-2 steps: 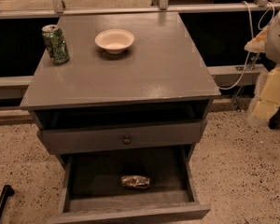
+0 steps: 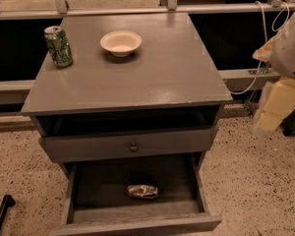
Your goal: Pick orange can from middle drawer and place on counter
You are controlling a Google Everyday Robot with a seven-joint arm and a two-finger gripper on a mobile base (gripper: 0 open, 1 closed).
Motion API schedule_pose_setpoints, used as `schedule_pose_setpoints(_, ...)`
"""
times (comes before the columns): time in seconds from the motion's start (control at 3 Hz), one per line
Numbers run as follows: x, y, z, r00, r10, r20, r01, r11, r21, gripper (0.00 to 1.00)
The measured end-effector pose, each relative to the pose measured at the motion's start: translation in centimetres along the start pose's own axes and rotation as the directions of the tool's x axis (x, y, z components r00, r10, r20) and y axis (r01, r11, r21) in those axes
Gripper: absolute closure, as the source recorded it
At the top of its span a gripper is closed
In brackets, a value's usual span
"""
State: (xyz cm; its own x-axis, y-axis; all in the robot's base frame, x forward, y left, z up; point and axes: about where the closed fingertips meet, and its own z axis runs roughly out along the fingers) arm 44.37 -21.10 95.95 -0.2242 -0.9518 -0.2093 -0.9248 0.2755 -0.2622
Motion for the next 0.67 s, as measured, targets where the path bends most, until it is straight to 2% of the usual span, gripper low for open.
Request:
schedule_pose_setpoints(0.33, -1.2, 2.1, 5.1, 0.998, -0.052, 0.028, 0.052, 0.9986, 0.012, 0.00)
schedule_pose_setpoints(0.67, -1.3, 2.3, 7.2, 0.998, -0.055, 0.034, 0.054, 0.9982, 0.027, 0.00)
